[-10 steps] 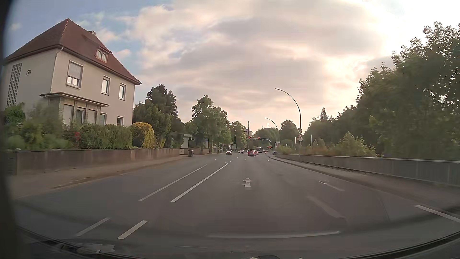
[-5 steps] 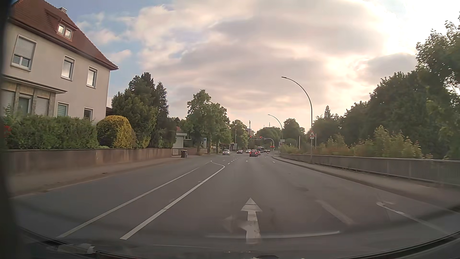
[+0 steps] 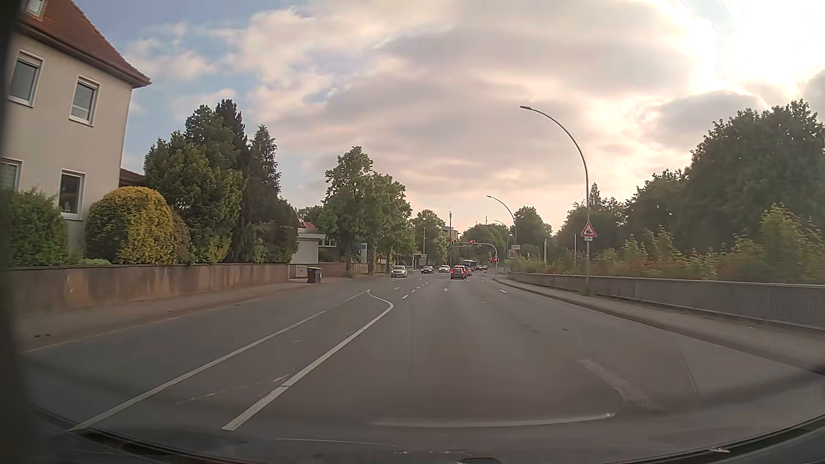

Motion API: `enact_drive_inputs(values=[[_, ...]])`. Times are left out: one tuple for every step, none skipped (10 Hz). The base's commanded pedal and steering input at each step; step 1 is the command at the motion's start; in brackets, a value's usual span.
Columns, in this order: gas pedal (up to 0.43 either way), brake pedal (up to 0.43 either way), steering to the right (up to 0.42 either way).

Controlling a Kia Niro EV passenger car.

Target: Follow the waypoints while adhering to traffic rules and regulations

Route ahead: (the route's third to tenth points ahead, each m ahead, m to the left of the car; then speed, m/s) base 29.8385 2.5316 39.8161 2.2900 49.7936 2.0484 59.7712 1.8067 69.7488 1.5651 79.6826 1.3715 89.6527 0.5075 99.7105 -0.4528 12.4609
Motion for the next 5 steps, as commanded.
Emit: enact_drive_inputs(values=[[0.0,0.091,-0.002],[0.0,0.0,-0.002],[0.0,0.0,-0.002],[0.0,0.0,0.0],[0.0,0.0,0.0]])
